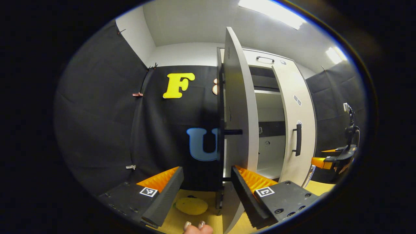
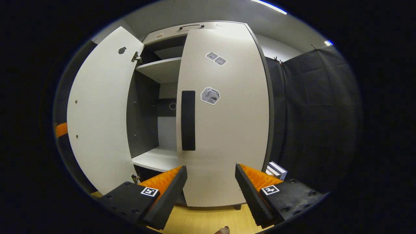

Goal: Grasp the bottle in the cabinet with the left hand and place it on the coaster, then close the right door with the right hand and the left door with the left hand.

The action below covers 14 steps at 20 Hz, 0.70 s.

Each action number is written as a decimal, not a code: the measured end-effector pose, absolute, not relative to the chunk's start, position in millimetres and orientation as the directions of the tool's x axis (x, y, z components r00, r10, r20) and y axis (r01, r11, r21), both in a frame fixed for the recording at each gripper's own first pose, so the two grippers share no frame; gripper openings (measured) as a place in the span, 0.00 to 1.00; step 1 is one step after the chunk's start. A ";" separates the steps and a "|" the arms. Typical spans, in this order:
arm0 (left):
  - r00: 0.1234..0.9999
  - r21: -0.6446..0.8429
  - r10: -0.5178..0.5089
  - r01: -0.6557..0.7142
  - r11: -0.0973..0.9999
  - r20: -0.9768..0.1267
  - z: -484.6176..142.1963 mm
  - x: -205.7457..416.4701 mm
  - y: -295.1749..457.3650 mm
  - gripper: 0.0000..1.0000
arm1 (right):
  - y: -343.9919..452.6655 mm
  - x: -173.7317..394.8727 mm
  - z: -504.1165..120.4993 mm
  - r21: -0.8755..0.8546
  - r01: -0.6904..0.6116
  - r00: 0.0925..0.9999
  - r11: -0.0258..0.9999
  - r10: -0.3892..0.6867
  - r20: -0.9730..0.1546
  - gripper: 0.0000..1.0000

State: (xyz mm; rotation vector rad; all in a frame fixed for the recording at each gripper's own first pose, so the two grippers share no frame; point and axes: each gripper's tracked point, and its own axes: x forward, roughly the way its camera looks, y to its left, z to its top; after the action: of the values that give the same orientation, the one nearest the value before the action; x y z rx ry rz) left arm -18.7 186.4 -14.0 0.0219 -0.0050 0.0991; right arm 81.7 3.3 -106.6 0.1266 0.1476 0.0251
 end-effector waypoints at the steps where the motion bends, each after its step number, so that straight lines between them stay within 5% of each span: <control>1: 0.996 0.023 0.086 -0.087 0.996 0.008 -14.1 -18.3 181.6 0.94 | -2.2 77.3 -110.0 0.121 -0.005 0.987 0.993 0.024 -0.158 0.98; 14: 1.000 -0.021 0.022 -0.022 1.000 -0.007 -19.2 16.0 86.2 0.94 | -49.0 93.7 -84.1 0.078 -0.042 0.996 0.996 0.047 -0.072 0.97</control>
State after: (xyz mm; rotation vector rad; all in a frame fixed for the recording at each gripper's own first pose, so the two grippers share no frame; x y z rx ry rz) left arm 16.0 86.2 -19.2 -0.0206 0.0066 0.0222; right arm 93.7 -49.0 -84.1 0.0762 0.0738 0.0446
